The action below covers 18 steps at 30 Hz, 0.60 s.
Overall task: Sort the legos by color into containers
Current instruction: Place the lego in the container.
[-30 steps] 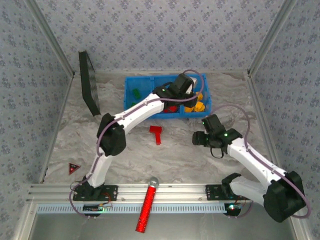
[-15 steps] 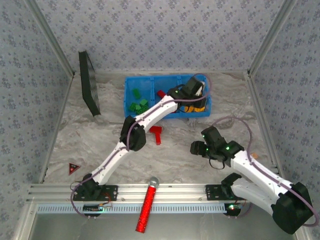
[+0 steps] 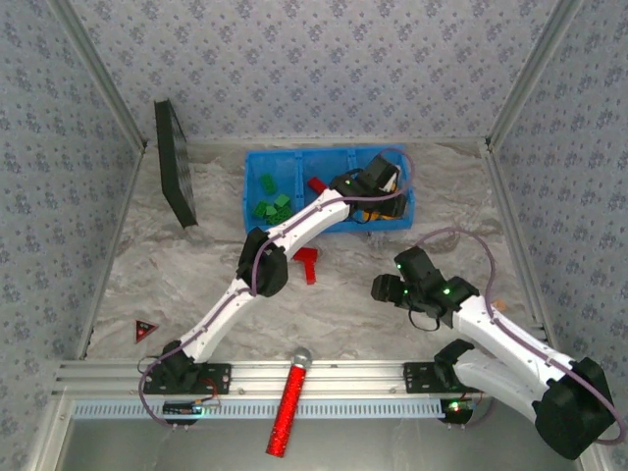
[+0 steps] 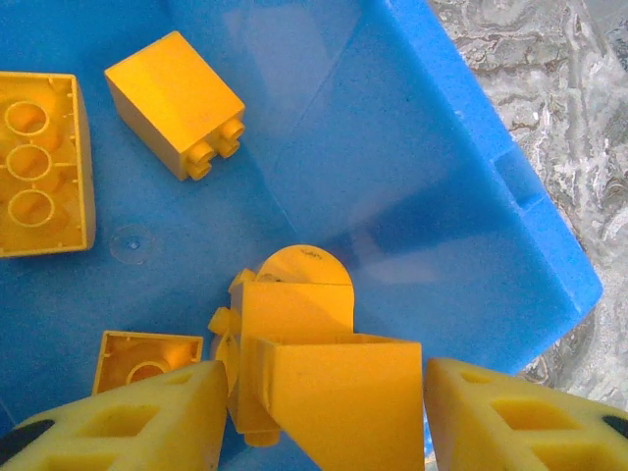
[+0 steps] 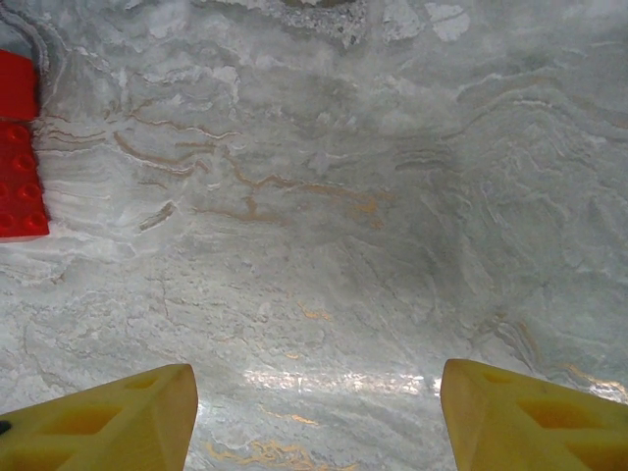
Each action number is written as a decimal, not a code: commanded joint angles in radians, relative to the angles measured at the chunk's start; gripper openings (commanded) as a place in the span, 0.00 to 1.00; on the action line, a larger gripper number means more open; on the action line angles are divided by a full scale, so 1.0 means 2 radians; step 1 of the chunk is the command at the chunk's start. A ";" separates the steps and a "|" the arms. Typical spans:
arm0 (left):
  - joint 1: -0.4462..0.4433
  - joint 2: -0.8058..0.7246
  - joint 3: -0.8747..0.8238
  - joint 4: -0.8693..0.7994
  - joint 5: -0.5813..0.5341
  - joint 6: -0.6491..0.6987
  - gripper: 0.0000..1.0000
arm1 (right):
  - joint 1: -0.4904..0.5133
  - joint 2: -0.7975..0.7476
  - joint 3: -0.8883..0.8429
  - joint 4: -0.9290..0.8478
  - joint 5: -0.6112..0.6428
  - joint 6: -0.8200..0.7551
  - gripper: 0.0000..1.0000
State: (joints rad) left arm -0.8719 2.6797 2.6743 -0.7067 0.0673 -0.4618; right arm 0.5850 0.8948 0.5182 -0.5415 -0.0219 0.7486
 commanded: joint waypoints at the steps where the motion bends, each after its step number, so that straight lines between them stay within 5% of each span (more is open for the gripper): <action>1: -0.001 -0.046 0.021 0.009 0.001 0.014 0.58 | 0.007 0.007 -0.006 0.016 -0.004 0.004 0.68; 14: 0.008 -0.166 0.014 -0.024 -0.047 0.074 0.64 | 0.045 0.058 0.023 0.056 0.001 -0.005 0.69; 18: 0.019 -0.239 -0.073 -0.021 -0.063 0.087 0.65 | 0.088 0.116 0.053 0.095 0.015 -0.006 0.70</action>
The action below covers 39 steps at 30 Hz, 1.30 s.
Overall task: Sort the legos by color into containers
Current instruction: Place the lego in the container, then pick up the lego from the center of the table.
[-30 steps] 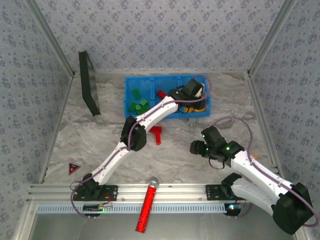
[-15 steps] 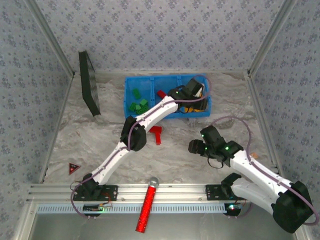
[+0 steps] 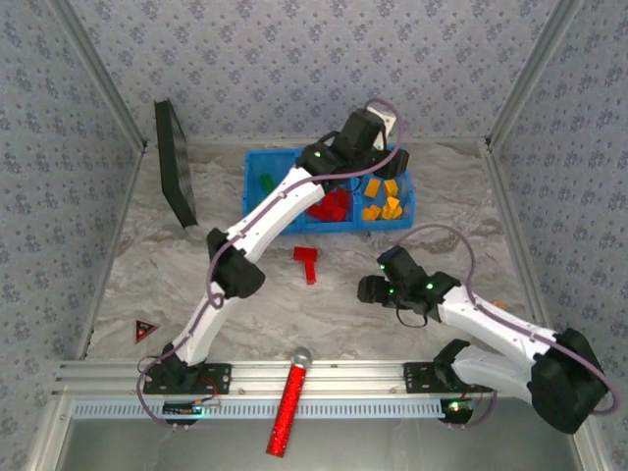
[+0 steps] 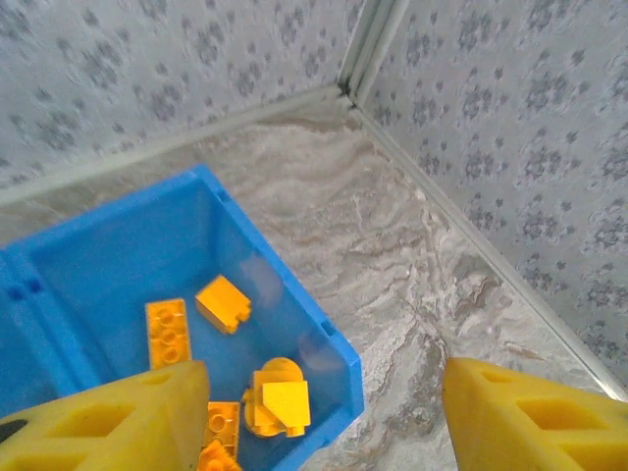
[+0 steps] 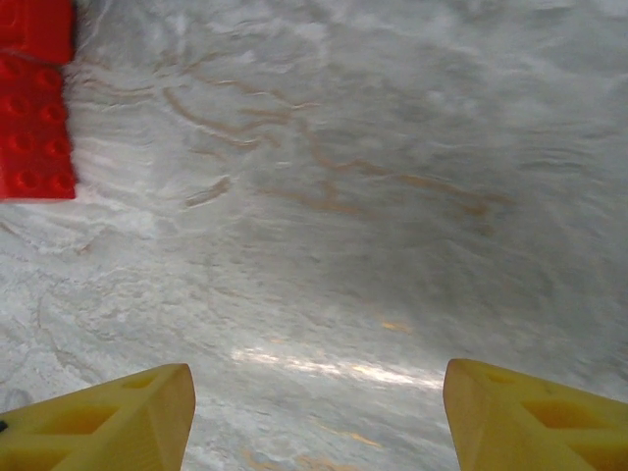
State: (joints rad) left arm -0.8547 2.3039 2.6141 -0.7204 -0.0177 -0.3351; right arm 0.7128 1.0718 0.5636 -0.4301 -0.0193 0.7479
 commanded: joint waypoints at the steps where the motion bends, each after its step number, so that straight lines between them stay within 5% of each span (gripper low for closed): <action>1: 0.017 -0.081 -0.090 0.002 -0.022 0.021 0.65 | 0.036 0.047 0.040 0.049 0.019 -0.007 0.70; 7: 0.073 -0.259 -0.364 0.116 -0.036 0.004 0.67 | 0.082 0.156 0.119 0.073 0.045 -0.031 0.75; 17: 0.182 -0.504 -0.656 0.116 -0.048 -0.022 0.70 | 0.091 0.329 0.259 0.055 0.038 -0.075 0.82; 30: 0.250 -0.667 -0.773 0.024 -0.061 -0.042 0.73 | 0.116 0.439 0.375 -0.047 0.116 -0.100 0.70; 39: 0.257 -0.681 -0.787 0.001 -0.058 -0.049 0.73 | 0.102 0.440 0.381 -0.054 0.110 -0.125 0.34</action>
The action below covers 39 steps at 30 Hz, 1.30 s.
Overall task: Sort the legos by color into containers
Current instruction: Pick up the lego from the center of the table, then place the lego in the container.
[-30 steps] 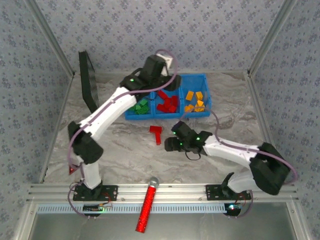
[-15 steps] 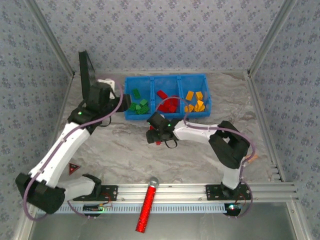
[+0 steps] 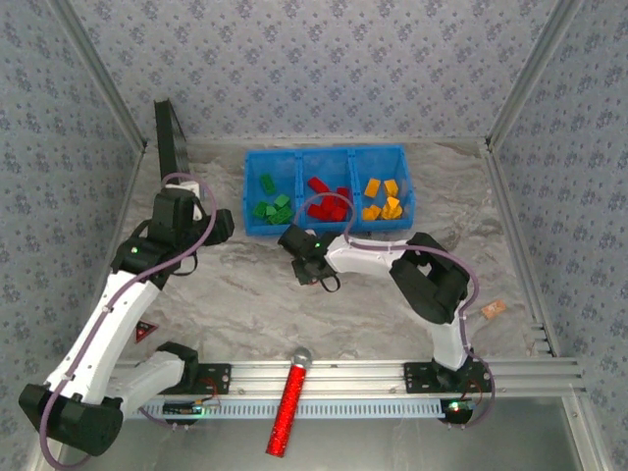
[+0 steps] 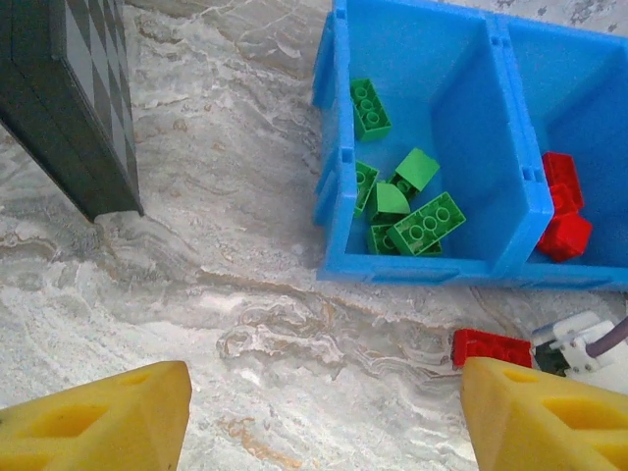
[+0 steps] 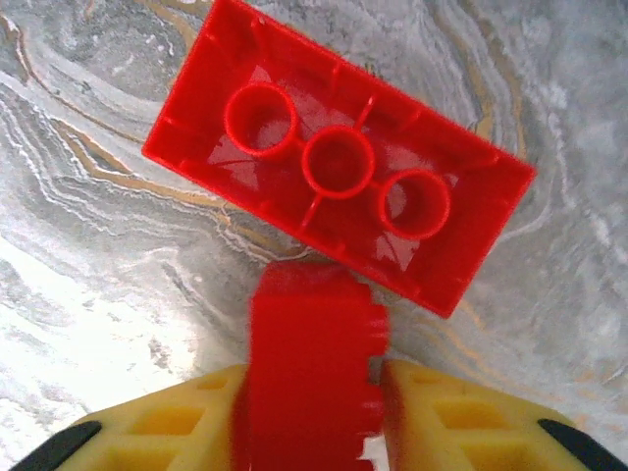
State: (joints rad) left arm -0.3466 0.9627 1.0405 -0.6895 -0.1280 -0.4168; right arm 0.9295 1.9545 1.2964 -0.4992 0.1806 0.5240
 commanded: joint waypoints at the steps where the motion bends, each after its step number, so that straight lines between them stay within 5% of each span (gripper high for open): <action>1: 0.004 -0.012 -0.001 -0.016 -0.004 -0.009 0.73 | -0.009 -0.006 0.016 -0.024 0.008 -0.020 0.32; 15: 0.003 -0.011 -0.074 -0.035 0.047 -0.032 0.73 | -0.088 -0.064 0.097 -0.054 0.067 -0.143 0.27; 32: -0.097 0.009 -0.162 -0.002 0.062 -0.094 0.74 | -0.150 0.142 0.310 -0.028 0.113 -0.219 0.30; 39: -0.138 0.062 -0.147 -0.016 0.056 -0.058 0.75 | -0.161 0.176 0.347 -0.035 0.100 -0.215 0.35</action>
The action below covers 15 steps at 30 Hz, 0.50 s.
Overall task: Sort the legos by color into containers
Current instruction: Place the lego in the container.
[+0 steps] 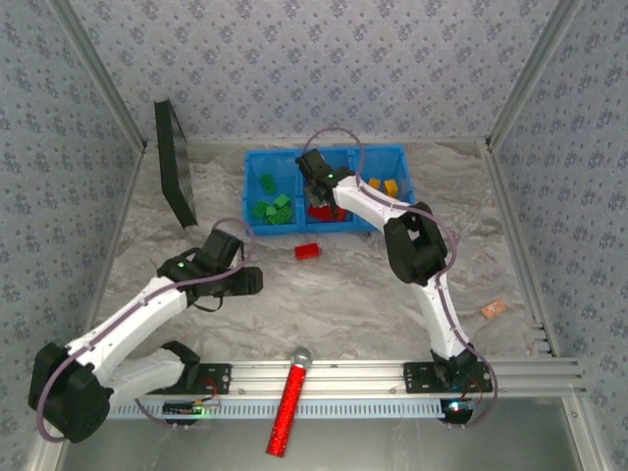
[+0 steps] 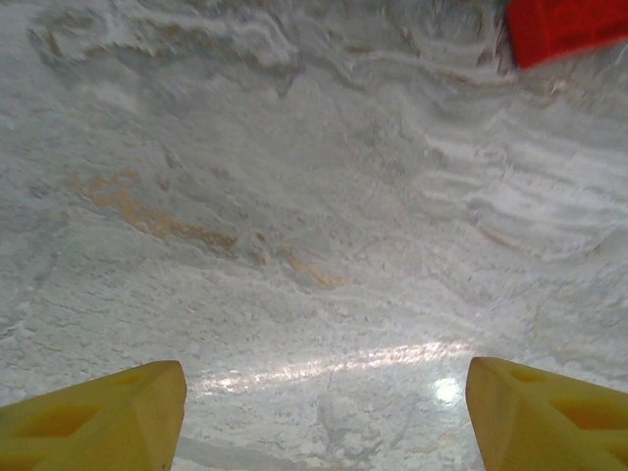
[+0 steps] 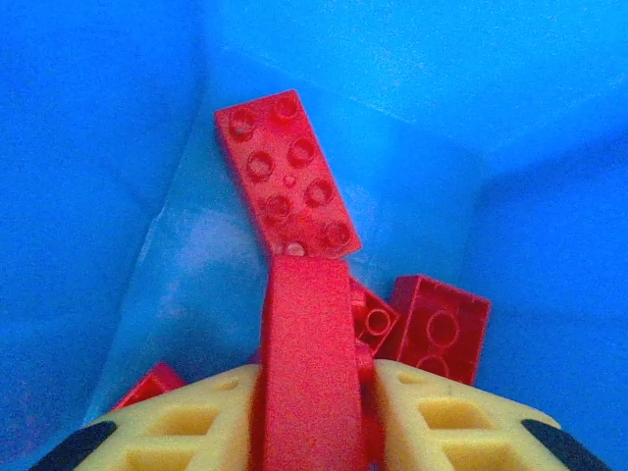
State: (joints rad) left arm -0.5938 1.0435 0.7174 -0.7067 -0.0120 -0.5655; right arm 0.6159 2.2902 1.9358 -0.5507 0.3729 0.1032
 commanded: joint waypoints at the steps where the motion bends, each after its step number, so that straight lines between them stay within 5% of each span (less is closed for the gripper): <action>1: -0.020 0.028 0.017 -0.006 -0.005 0.019 0.75 | -0.003 0.010 0.030 -0.010 0.003 -0.006 0.37; 10: -0.050 0.108 0.056 0.061 -0.021 0.039 0.76 | -0.004 -0.007 0.029 -0.019 -0.001 -0.010 0.50; 15: -0.082 0.192 0.114 0.084 -0.047 0.144 0.77 | -0.005 -0.046 0.012 -0.021 -0.006 -0.018 0.52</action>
State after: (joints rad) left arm -0.7280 1.3602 0.8650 -0.5930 -0.0582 -0.4240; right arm 0.6090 2.2913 1.9732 -0.5613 0.3698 0.0853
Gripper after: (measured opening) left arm 0.769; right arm 0.521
